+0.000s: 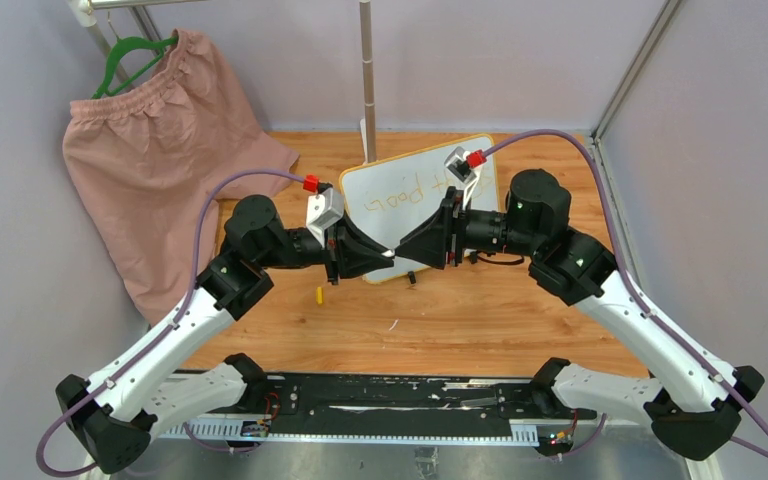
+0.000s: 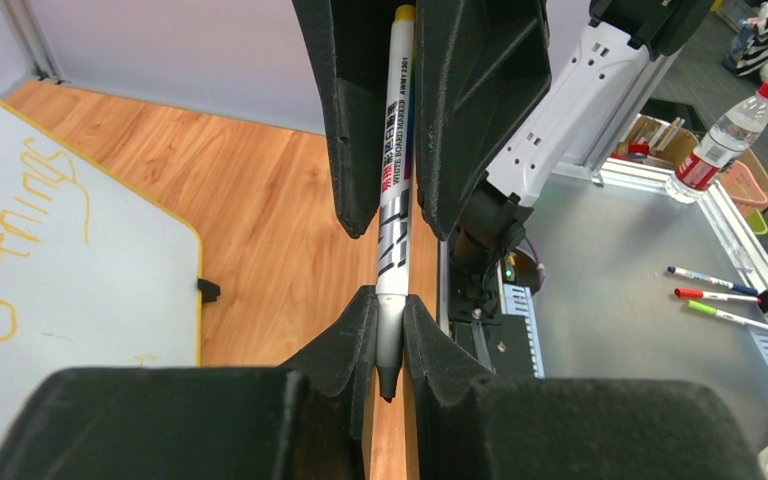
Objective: Write a sentence on the whiteboard
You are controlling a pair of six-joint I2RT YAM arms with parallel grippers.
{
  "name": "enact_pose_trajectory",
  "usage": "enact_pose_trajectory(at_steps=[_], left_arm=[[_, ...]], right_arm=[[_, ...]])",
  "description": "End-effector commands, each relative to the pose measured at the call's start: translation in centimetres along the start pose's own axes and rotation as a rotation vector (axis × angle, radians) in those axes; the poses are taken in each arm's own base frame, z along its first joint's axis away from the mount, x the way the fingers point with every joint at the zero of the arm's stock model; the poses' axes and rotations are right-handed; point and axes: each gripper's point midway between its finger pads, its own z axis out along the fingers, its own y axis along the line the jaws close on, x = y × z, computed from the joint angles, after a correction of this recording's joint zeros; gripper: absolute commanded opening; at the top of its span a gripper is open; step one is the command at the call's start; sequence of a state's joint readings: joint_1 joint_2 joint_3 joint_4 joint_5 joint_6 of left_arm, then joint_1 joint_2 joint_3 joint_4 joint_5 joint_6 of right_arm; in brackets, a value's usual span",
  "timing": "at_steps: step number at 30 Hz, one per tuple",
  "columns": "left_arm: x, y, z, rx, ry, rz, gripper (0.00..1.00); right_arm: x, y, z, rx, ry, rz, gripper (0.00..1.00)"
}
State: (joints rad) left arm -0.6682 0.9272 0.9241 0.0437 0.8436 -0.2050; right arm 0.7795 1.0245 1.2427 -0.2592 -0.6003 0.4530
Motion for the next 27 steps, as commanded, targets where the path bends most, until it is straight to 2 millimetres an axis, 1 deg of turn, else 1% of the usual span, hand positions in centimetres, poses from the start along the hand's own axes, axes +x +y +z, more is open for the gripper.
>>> enact_pose_trajectory(at_steps=[1, 4, 11, 12, 15, 16, 17, 18, 20, 21, 22, 25, 26, 27], left_arm=[[-1.4, -0.6, -0.2, 0.003, -0.018, 0.044, 0.00], [-1.3, -0.6, -0.2, 0.007, -0.016, 0.042, 0.00], [-1.3, -0.5, -0.1, 0.000, -0.014, 0.046, 0.00], [-1.3, -0.5, -0.1, -0.003, -0.014, 0.048, 0.00], [-1.4, -0.1, -0.1, -0.022, -0.017, 0.051, 0.00], [-1.4, 0.2, -0.2, -0.045, -0.018, 0.049, 0.06], [-1.4, 0.6, -0.2, -0.068, -0.019, 0.050, 0.22], [-1.3, 1.1, -0.3, -0.094, -0.016, 0.052, 0.43], [-1.0, 2.1, -0.7, -0.167, -0.014, 0.055, 0.71], [-1.0, 2.7, -1.0, -0.209, -0.018, 0.058, 0.87], [-1.2, 3.1, -1.4, -0.244, -0.026, 0.069, 0.98], [-1.9, 4.3, -2.9, -0.371, -0.069, 0.103, 1.00], [-2.0, 4.8, -3.5, -0.419, -0.085, 0.113, 1.00], [-2.4, 5.2, -4.2, -0.468, -0.109, 0.125, 1.00]], right_arm=[[-0.5, 1.4, -0.4, -0.039, 0.010, -0.014, 0.36], [-0.5, 1.3, -0.4, -0.036, 0.010, -0.012, 0.31], [-0.1, 1.3, -0.1, -0.052, 0.029, -0.004, 0.06], [-0.1, 1.4, -0.1, -0.055, 0.030, -0.005, 0.01], [-0.1, 1.3, -0.2, -0.048, 0.022, -0.008, 0.00], [-0.2, 1.1, -0.3, -0.033, 0.011, -0.012, 0.00], [-0.3, 0.8, -0.5, -0.011, -0.005, -0.022, 0.00], [-0.6, 0.3, -0.8, 0.023, -0.031, -0.036, 0.00], [-1.3, -0.9, -1.6, 0.106, -0.088, -0.070, 0.00], [-1.7, -1.3, -2.0, 0.138, -0.121, -0.088, 0.00], [-2.0, -1.8, -2.4, 0.172, -0.148, -0.103, 0.00], [-2.4, -3.5, -3.9, 0.281, -0.237, -0.146, 0.00], [-2.6, -4.4, -4.4, 0.325, -0.275, -0.166, 0.00], [-2.3, -5.4, -4.8, 0.368, -0.301, -0.187, 0.00]])
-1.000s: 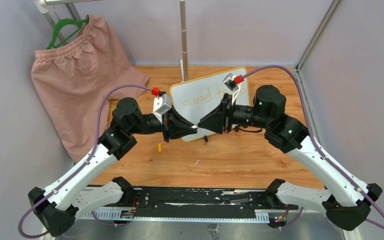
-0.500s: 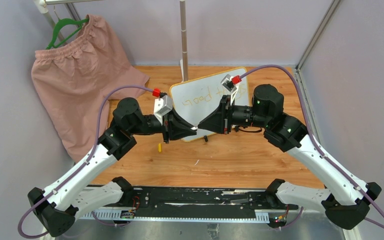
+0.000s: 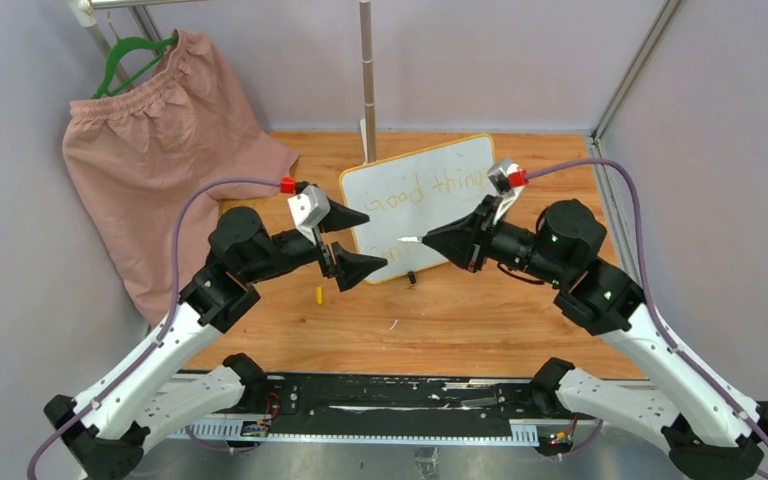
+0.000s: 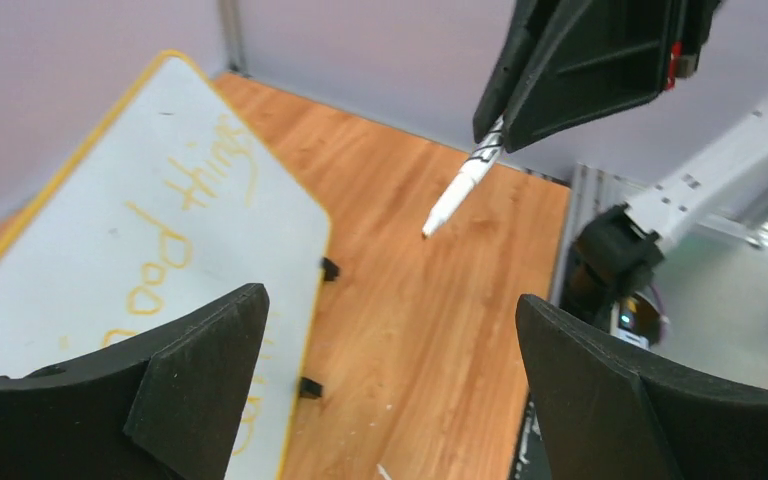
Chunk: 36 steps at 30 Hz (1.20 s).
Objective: Write a sentence on the whiteboard
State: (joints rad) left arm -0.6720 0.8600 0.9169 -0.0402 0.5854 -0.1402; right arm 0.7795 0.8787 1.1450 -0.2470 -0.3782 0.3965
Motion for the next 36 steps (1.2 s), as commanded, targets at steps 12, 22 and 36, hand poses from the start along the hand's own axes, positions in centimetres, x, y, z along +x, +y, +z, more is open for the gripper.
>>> enact_pose_trajectory(at_steps=[12, 22, 36], left_arm=[[1.9, 9.5, -3.9, -0.552, -0.124, -0.150, 1.00], [6.2, 14.0, -3.5, -0.554, -0.181, -0.397, 0.96], [9.4, 18.2, -2.1, -0.566, -0.149, -0.472, 0.87]], right_arm=[[4.1, -14.1, -2.4, 0.582, -0.269, -0.258, 0.00], [9.0, -17.9, -1.5, 0.677, -0.190, -0.286, 0.00], [11.9, -19.0, 0.6, 0.658, -0.124, -0.256, 0.00]])
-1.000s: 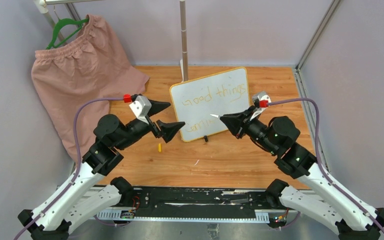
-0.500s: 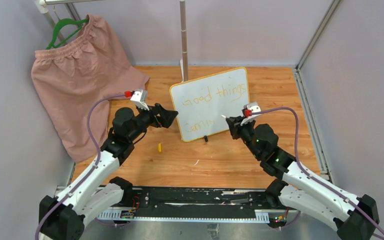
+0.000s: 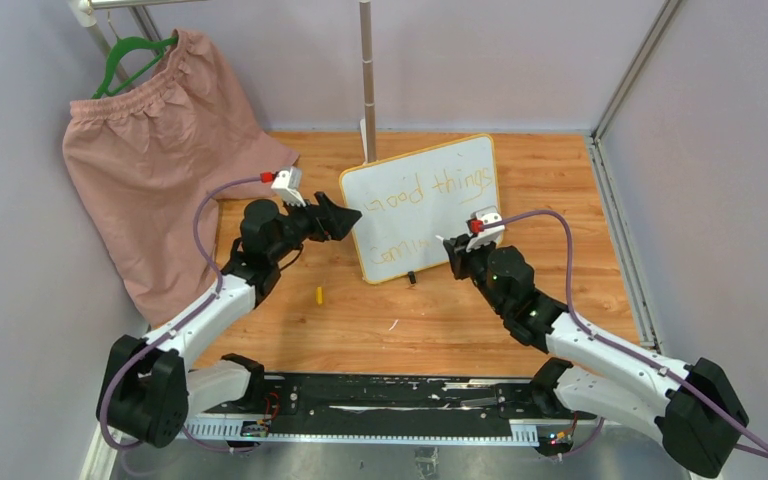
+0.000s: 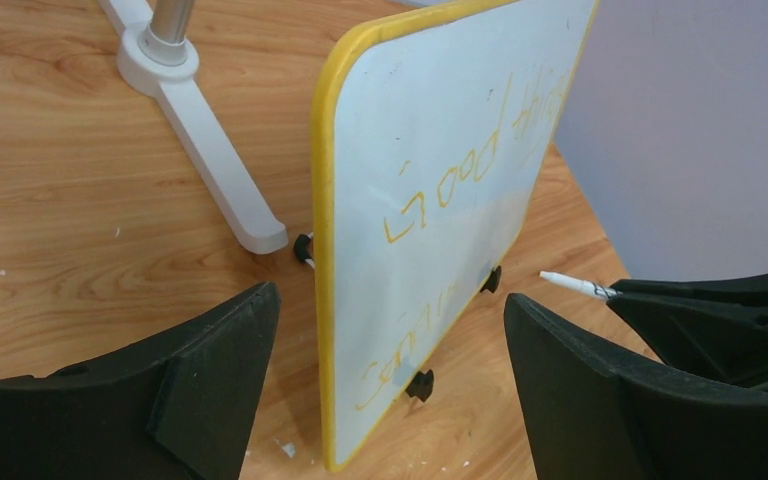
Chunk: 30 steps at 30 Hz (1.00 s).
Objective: Write a sentence on the whiteboard
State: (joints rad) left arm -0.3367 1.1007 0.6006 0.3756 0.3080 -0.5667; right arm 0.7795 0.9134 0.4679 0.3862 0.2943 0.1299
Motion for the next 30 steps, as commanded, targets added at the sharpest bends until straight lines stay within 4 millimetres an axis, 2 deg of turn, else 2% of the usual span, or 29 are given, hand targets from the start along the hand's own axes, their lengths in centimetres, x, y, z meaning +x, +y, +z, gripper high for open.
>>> enact_pose_trajectory(at_steps=[1, 7, 13, 18, 30], left_arm=[[-1.3, -0.9, 1.0, 0.078, -0.045, -0.011, 0.86], [0.0, -0.6, 1.2, 0.111, -0.037, -0.036, 0.75], [0.5, -0.3, 0.9, 0.112, -0.036, -0.012, 0.63], [1.0, 0.1, 0.9, 0.105, -0.023, -0.012, 0.54], [1.6, 0.6, 0.9, 0.092, -0.010, -0.006, 0.39]], right_arm=[[-0.5, 0.3, 0.1, -0.007, -0.035, 0.010, 0.00], [0.6, -0.1, 0.5, 0.020, 0.004, 0.001, 0.00], [2.1, -0.8, 1.1, 0.070, 0.049, -0.004, 0.00], [2.5, -1.1, 1.8, 0.100, 0.041, 0.001, 0.00], [2.9, -1.7, 3.0, 0.149, 0.018, -0.011, 0.00]])
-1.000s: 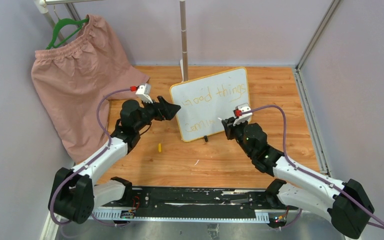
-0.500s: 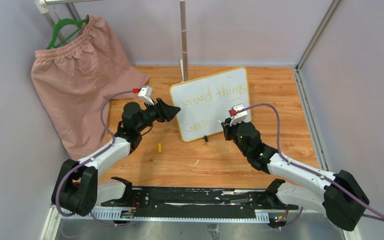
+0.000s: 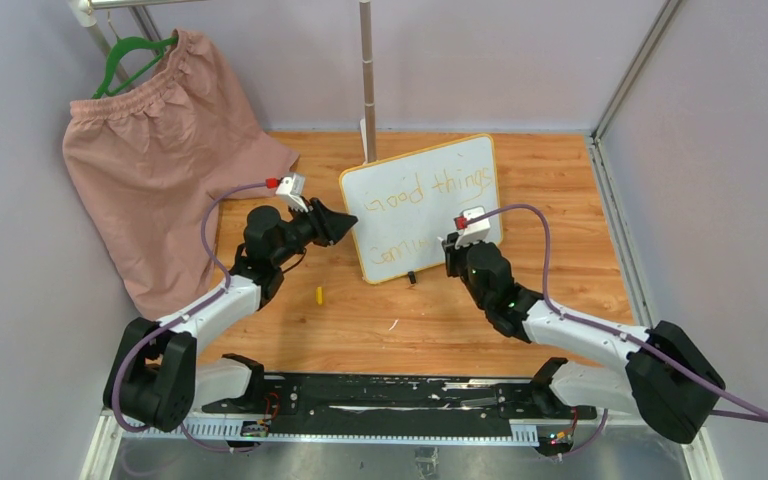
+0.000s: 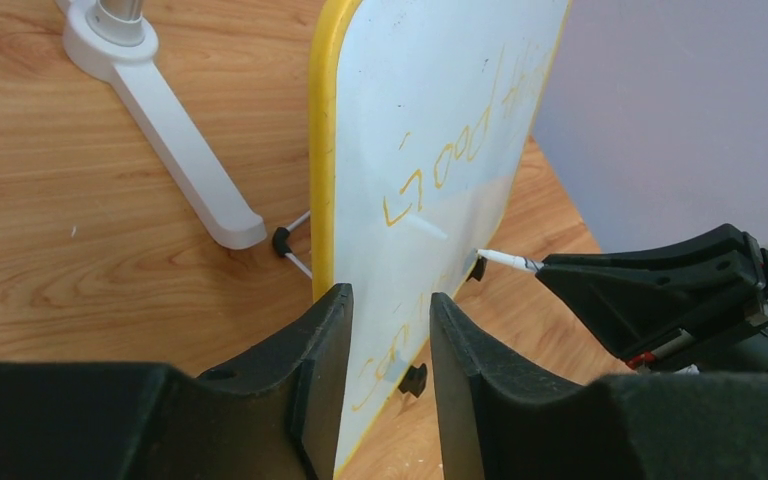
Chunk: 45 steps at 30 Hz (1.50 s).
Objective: Write a sentence on the whiteboard
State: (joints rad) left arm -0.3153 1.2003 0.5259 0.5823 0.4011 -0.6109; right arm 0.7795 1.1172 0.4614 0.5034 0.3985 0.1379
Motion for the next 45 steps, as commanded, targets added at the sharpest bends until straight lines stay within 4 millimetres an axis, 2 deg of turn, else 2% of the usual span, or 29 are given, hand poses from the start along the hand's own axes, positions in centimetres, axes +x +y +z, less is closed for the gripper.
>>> enact_pose_trajectory(at_steps=[1, 20, 33, 39, 45], left_arm=[[-0.4, 0.0, 0.0, 0.015, -0.019, 0.031, 0.37], [-0.7, -0.5, 0.0, 0.038, -0.017, 0.048, 0.17], [-0.6, -0.5, 0.1, 0.044, -0.010, 0.050, 0.06], [-0.5, -0.6, 0.1, 0.048, -0.006, 0.050, 0.00], [-0.6, -0.6, 0.2, 0.052, -0.007, 0.048, 0.00]], right_arm=[[-0.8, -0.4, 0.5, 0.040, -0.054, 0.018, 0.00], [-0.8, 0.0, 1.6, 0.048, -0.052, 0.003, 0.00], [-1.3, 1.0, 2.1, 0.002, -0.051, -0.003, 0.00], [-0.6, 1.5, 2.0, -0.024, -0.028, -0.002, 0.00], [0.5, 1.6, 1.7, -0.040, 0.009, -0.007, 0.00]])
